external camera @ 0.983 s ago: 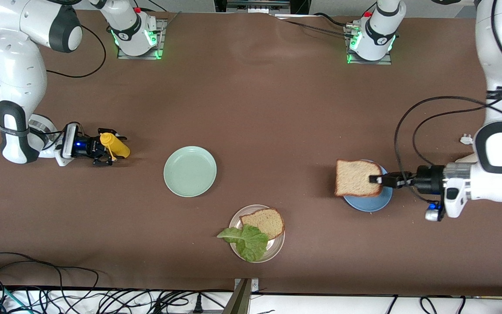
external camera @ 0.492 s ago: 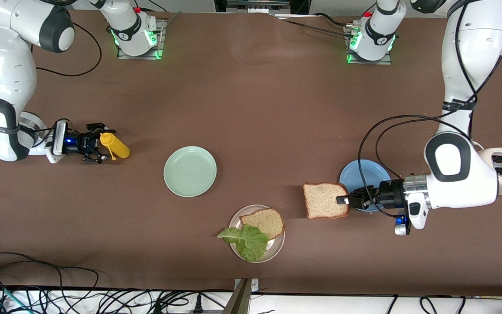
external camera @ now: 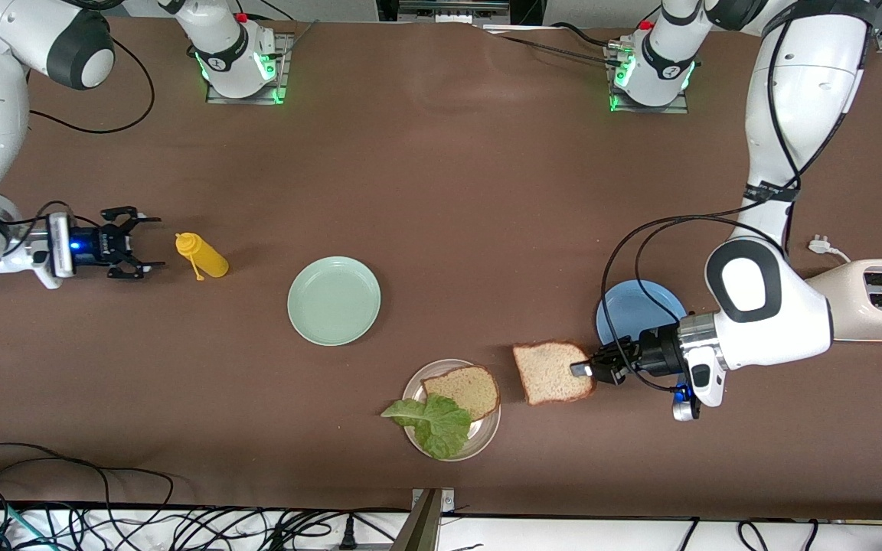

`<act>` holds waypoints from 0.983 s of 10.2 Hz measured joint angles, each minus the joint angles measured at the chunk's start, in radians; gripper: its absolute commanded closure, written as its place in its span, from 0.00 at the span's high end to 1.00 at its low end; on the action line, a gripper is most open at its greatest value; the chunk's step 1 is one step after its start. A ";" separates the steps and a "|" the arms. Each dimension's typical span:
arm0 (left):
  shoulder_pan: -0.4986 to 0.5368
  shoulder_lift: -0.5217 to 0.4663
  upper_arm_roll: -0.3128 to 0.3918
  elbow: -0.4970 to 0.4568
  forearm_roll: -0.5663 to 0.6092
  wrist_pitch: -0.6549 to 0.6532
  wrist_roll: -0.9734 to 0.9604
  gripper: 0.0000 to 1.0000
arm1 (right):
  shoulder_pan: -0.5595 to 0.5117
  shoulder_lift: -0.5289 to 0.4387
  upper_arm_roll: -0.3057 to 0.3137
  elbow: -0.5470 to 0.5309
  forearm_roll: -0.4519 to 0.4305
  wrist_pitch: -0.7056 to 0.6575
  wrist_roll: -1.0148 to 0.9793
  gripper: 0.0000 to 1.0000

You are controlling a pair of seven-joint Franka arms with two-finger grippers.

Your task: Make sandwich on beige plate with both arms

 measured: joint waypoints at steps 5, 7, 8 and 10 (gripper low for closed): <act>-0.134 0.045 -0.001 0.001 -0.263 0.271 -0.012 0.00 | 0.003 -0.078 -0.085 0.227 -0.134 -0.088 0.447 1.00; -0.173 0.053 -0.001 0.011 -0.338 0.340 -0.013 0.00 | 0.024 -0.145 -0.085 0.299 -0.168 -0.125 0.672 1.00; -0.194 0.062 -0.002 0.028 -0.364 0.373 -0.014 0.00 | 0.045 -0.183 -0.085 0.316 -0.174 -0.135 0.770 1.00; -0.236 0.098 -0.002 0.075 -0.377 0.429 -0.019 0.00 | 0.090 -0.246 -0.085 0.326 -0.182 -0.147 0.939 1.00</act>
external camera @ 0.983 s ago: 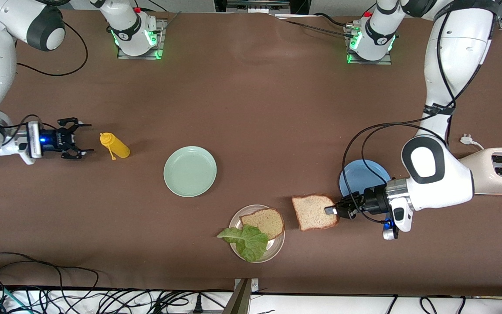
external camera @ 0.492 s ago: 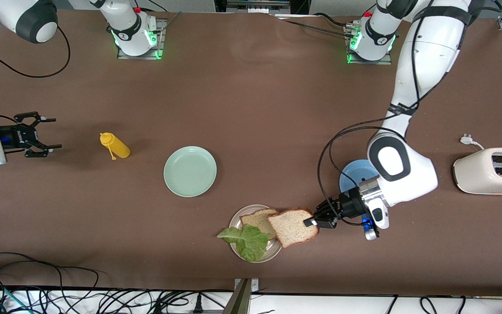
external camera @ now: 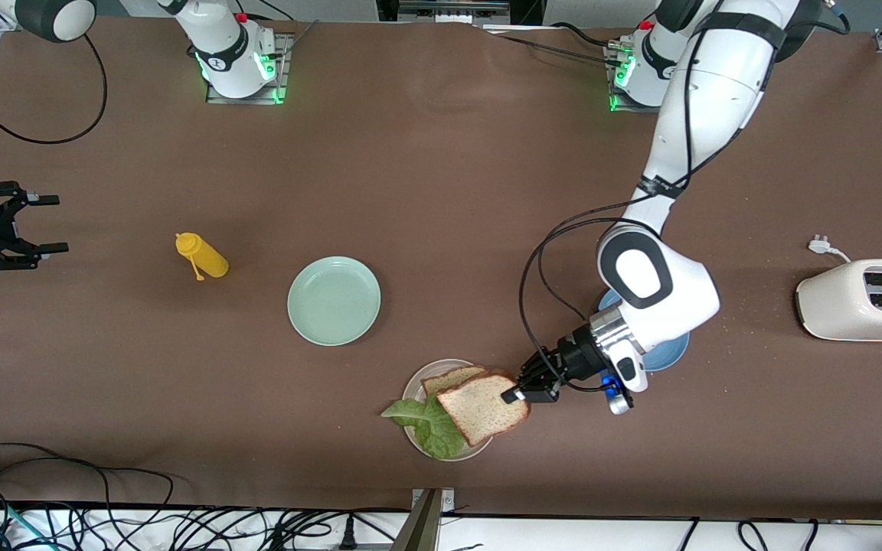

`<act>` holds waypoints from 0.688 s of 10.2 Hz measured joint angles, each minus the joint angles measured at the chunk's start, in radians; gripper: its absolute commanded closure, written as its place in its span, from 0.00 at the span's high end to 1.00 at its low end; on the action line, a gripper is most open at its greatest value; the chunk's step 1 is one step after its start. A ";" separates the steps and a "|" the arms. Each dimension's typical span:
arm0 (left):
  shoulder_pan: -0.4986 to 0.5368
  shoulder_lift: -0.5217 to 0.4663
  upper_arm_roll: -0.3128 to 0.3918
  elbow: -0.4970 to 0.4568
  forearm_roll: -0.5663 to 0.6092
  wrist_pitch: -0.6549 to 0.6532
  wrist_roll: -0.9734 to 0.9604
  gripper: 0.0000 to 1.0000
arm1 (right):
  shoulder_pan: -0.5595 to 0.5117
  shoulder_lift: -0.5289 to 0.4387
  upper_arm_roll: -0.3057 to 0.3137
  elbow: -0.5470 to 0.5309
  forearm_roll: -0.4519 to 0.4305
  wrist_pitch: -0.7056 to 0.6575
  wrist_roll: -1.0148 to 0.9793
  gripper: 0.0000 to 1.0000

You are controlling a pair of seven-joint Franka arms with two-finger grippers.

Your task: Make sandwich on beige plate with both arms

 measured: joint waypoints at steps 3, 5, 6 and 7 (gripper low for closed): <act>-0.037 0.077 0.000 0.092 -0.004 0.039 0.000 0.00 | 0.034 -0.032 0.000 0.061 -0.008 -0.022 0.252 1.00; -0.066 0.120 0.001 0.130 -0.004 0.085 0.000 0.00 | 0.090 -0.059 0.000 0.132 -0.061 -0.036 0.490 1.00; -0.076 0.136 0.002 0.145 -0.004 0.099 0.000 0.00 | 0.133 -0.085 0.001 0.153 -0.107 -0.034 0.616 1.00; -0.084 0.152 0.002 0.159 -0.004 0.110 0.000 0.00 | 0.168 -0.111 0.008 0.164 -0.151 -0.028 0.719 1.00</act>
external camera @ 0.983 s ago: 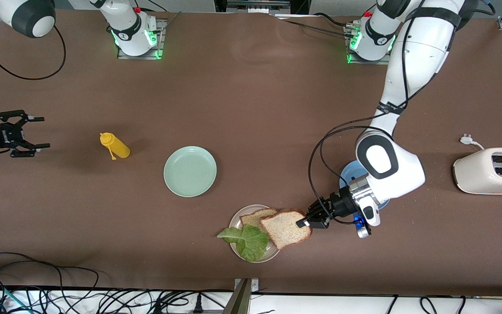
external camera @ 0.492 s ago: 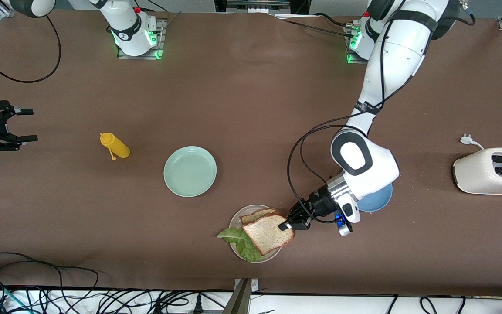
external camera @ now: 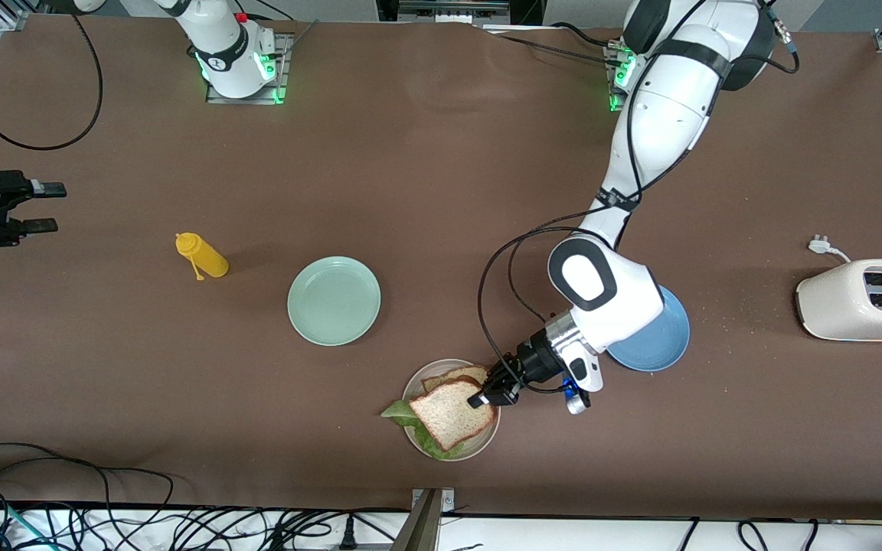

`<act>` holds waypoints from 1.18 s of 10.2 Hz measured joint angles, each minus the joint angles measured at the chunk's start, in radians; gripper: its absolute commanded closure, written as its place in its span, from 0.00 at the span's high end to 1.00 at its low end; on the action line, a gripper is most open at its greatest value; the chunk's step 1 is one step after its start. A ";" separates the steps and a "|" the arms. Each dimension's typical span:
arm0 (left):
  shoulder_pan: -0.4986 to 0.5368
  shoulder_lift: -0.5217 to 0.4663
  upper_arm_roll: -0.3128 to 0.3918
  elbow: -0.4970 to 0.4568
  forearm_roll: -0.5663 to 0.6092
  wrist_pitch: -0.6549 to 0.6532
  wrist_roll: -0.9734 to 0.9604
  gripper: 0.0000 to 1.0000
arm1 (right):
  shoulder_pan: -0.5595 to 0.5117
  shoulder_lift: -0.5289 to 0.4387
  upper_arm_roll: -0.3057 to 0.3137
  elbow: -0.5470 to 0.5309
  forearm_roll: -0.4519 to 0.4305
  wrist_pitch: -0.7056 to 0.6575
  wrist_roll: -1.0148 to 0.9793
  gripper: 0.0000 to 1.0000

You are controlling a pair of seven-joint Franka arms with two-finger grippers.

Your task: Make sandwich on beige plate with both arms

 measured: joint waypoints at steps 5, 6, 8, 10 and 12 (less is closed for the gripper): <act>-0.036 0.055 0.014 0.030 0.000 0.041 0.016 0.00 | 0.011 -0.164 0.387 -0.027 -0.646 0.207 0.308 1.00; -0.038 0.062 0.016 0.031 0.000 0.042 0.034 0.35 | 0.015 -0.214 0.450 -0.095 -0.731 0.281 0.378 1.00; -0.038 0.066 0.018 0.031 0.000 0.042 0.079 1.00 | 0.013 -0.316 0.474 -0.279 -0.763 0.432 0.431 1.00; -0.039 0.068 0.022 0.031 0.000 0.043 0.103 1.00 | 0.003 -0.380 0.473 -0.395 -0.765 0.528 0.437 1.00; -0.041 0.070 0.043 0.030 0.034 0.043 0.136 1.00 | 0.000 -0.404 0.473 -0.433 -0.765 0.579 0.485 1.00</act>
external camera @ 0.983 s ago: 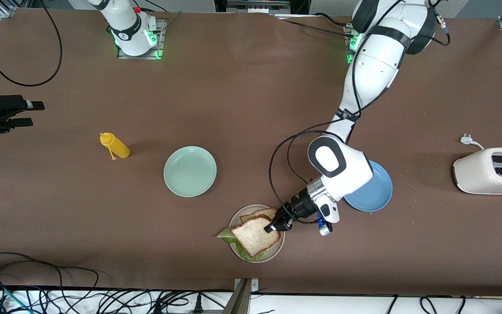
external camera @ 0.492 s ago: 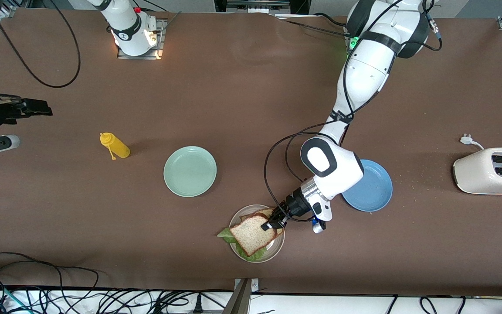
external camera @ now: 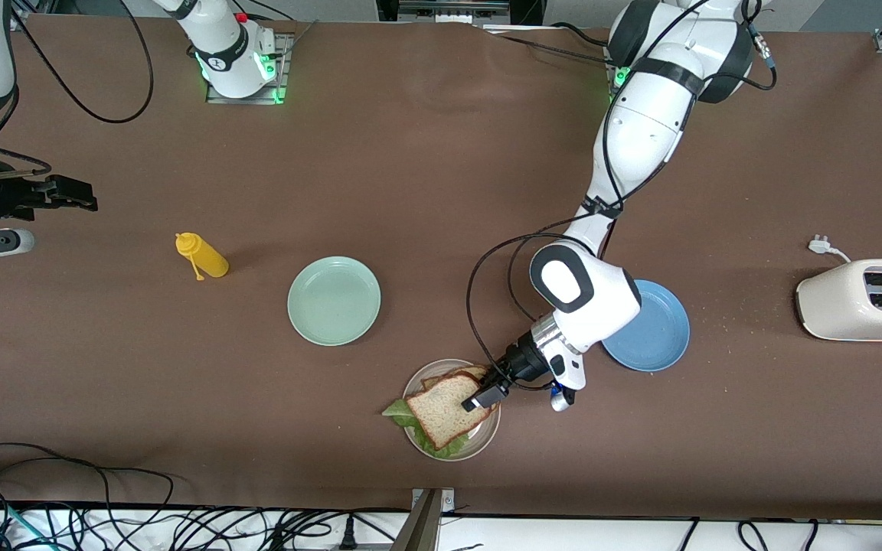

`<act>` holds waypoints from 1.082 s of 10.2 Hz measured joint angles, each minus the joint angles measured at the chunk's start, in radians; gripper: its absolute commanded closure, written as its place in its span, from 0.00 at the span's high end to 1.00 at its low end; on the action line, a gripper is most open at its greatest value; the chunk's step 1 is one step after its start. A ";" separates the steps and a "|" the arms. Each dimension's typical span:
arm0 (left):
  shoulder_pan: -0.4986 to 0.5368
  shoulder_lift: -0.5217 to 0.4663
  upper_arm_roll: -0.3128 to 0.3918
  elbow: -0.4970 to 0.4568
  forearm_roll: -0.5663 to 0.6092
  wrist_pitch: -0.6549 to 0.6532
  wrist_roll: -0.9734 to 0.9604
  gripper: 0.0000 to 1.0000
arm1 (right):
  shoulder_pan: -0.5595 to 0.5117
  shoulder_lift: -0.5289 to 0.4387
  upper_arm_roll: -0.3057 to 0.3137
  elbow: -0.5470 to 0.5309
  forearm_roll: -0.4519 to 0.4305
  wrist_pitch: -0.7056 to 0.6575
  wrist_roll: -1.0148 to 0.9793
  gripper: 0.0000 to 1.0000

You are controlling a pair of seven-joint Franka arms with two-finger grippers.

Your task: Make sandwich on beige plate with both arms

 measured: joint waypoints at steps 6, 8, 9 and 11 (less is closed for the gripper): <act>-0.004 -0.008 0.014 -0.046 0.226 0.027 0.001 1.00 | -0.103 -0.122 0.069 -0.054 -0.001 0.075 0.209 1.00; -0.006 -0.039 0.026 -0.091 0.248 0.028 -0.001 1.00 | -0.111 -0.160 0.069 -0.055 -0.001 0.075 0.209 1.00; -0.006 -0.055 0.033 -0.115 0.248 0.028 -0.001 1.00 | -0.111 -0.170 0.070 -0.055 -0.001 0.075 0.209 1.00; -0.006 -0.086 0.042 -0.148 0.249 0.028 -0.058 1.00 | -0.112 -0.174 0.070 -0.058 -0.001 0.075 0.209 1.00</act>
